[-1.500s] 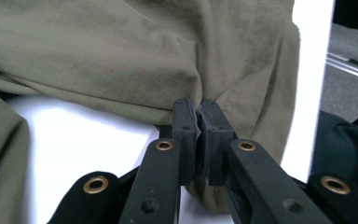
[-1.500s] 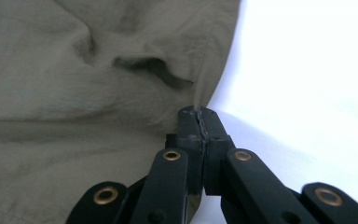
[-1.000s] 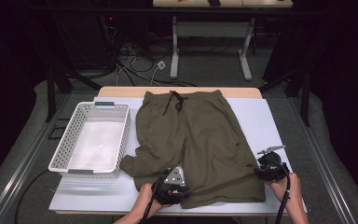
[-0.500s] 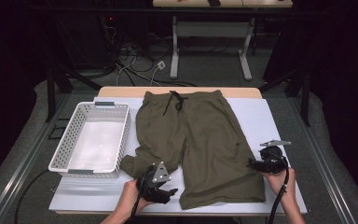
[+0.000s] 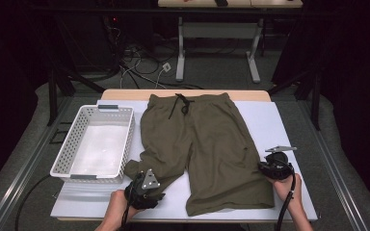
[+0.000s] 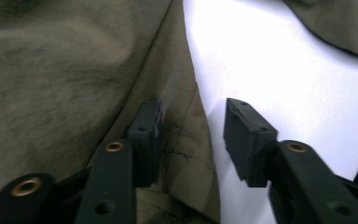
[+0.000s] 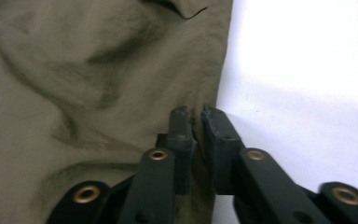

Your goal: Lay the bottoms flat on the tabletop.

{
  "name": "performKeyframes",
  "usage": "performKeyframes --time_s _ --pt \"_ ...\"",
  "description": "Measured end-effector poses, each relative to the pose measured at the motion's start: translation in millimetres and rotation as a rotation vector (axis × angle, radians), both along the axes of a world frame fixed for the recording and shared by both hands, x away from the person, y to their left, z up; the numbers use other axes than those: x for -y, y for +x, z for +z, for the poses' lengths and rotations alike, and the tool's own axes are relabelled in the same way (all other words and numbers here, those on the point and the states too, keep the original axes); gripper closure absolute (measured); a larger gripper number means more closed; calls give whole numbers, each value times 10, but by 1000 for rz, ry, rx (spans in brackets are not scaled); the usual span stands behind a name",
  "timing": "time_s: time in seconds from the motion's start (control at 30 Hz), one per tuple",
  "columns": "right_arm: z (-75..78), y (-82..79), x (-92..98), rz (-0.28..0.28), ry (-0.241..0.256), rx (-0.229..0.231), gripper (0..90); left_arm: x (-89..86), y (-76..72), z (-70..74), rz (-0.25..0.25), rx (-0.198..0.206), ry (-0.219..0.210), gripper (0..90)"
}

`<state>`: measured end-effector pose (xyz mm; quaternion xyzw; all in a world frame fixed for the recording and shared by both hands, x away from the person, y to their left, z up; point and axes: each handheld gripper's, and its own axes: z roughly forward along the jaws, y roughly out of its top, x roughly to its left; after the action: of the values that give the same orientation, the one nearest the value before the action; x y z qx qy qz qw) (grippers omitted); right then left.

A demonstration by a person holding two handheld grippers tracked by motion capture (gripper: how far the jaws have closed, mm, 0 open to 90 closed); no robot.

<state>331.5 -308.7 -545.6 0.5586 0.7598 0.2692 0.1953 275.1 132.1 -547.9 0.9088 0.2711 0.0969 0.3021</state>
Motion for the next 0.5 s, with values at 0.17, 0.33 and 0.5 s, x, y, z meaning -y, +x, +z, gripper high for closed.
performKeyframes --time_s 0.17,0.33,0.5 --pt "12 -23 -24 -7 -35 23 888 -46 37 -18 8 5 -26 782" --pt "82 -64 16 -23 -57 71 893 -37 45 -7 8 0 -30 865" --pt "171 -128 25 -32 -69 103 893 -10 -22 44 -12 -10 -66 870"
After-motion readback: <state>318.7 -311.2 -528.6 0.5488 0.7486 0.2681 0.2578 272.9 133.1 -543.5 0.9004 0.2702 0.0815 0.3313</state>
